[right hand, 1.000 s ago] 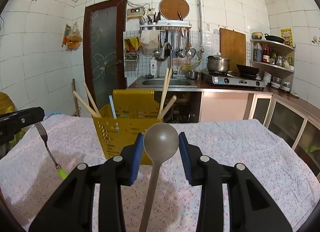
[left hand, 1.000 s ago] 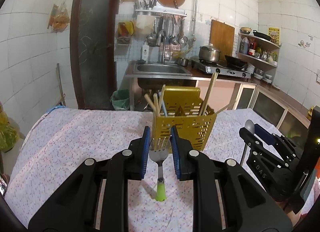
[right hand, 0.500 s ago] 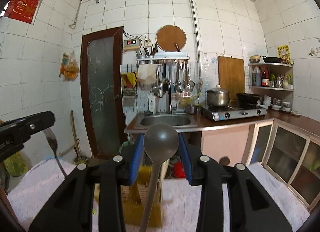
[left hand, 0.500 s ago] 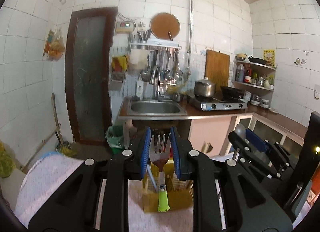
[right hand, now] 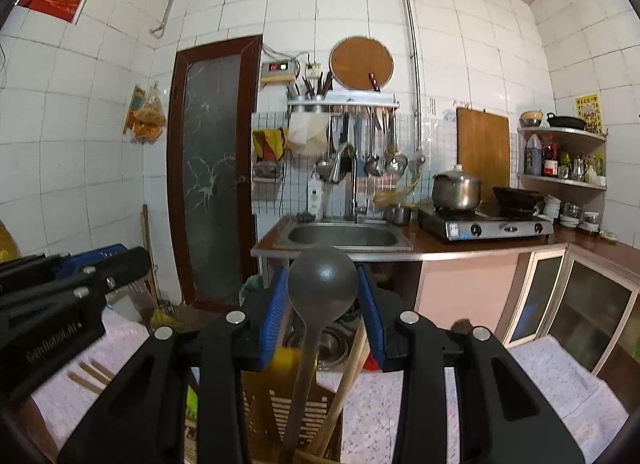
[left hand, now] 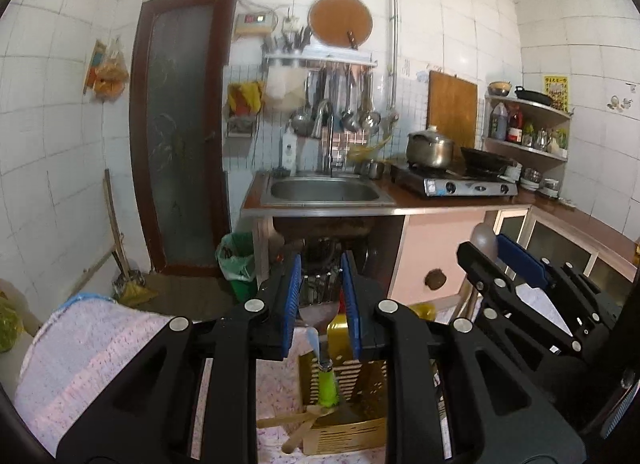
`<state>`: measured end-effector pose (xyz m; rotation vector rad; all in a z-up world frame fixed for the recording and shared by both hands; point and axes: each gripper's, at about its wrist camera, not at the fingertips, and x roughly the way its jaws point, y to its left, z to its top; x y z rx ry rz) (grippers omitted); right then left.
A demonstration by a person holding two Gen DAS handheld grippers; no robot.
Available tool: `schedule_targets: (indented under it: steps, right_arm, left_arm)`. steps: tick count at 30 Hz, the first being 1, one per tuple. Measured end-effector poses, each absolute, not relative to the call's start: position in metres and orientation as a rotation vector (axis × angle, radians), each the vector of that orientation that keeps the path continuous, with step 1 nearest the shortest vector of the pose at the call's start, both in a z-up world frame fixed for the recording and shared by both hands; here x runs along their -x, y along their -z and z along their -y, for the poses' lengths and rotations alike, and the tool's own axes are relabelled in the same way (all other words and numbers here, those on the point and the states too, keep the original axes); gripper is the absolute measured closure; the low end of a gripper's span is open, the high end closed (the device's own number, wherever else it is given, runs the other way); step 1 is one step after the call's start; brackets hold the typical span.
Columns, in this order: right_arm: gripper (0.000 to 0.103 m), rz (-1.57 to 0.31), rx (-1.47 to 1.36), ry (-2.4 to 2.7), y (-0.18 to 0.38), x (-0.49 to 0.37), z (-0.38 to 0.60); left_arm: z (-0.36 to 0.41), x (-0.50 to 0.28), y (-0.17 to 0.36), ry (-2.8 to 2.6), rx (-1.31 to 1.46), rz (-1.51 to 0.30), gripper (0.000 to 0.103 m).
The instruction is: Organize utensils
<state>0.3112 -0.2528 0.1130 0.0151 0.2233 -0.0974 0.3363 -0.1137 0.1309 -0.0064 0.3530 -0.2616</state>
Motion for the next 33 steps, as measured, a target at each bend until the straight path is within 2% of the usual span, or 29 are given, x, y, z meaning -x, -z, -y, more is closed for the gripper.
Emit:
schedule_targets:
  steps: [7, 9, 10, 11, 12, 14, 15, 17, 18, 20, 23, 26, 33]
  right_arm:
    - [0.066, -0.334, -0.015, 0.093, -0.092, -0.324, 0.26]
    - [0.059, -0.367, -0.006, 0.102, -0.089, -0.319, 0.263]
    - [0.051, -0.37, -0.004, 0.113, -0.09, -0.315, 0.264]
    - [0.048, -0.371, -0.005, 0.119, -0.091, -0.311, 0.266]
    - [0.048, -0.373, -0.011, 0.125, -0.093, -0.305, 0.269]
    - [0.047, -0.376, -0.026, 0.131, -0.1, -0.292, 0.273]
    - [0.044, -0.376, -0.032, 0.133, -0.105, -0.279, 0.275]
    - [0.034, -0.372, -0.039, 0.132, -0.111, -0.262, 0.277]
    - [0.033, -0.37, -0.043, 0.13, -0.113, -0.249, 0.277]
    - [0.023, -0.376, -0.055, 0.122, -0.115, -0.222, 0.277]
    - [0.012, -0.372, -0.079, 0.103, -0.112, -0.177, 0.275]
    - [0.006, -0.368, -0.089, 0.102, -0.101, -0.134, 0.269]
    - [0.005, -0.405, -0.099, 0.11, -0.06, -0.06, 0.25]
  left_arm:
    - [0.101, -0.336, -0.125, 0.243, 0.01, -0.375, 0.083]
    - [0.095, -0.326, -0.13, 0.24, 0.016, -0.369, 0.083]
    - [0.092, -0.321, -0.133, 0.237, 0.016, -0.369, 0.078]
    - [0.087, -0.313, -0.137, 0.234, 0.018, -0.371, 0.067]
    - [0.083, -0.306, -0.14, 0.231, 0.018, -0.37, 0.061]
    - [0.075, -0.287, -0.148, 0.212, 0.017, -0.348, 0.041]
    - [0.071, -0.277, -0.151, 0.202, 0.011, -0.336, 0.037]
    - [0.062, -0.254, -0.155, 0.189, 0.011, -0.324, 0.021]
    - [0.056, -0.242, -0.156, 0.187, 0.02, -0.32, 0.017]
    - [0.045, -0.217, -0.154, 0.18, 0.039, -0.311, 0.006]
    - [0.032, -0.184, -0.146, 0.188, 0.066, -0.32, 0.005]
    - [0.022, -0.151, -0.129, 0.194, 0.079, -0.339, 0.005]
    - [0.01, -0.088, -0.068, 0.184, 0.06, -0.388, 0.005]
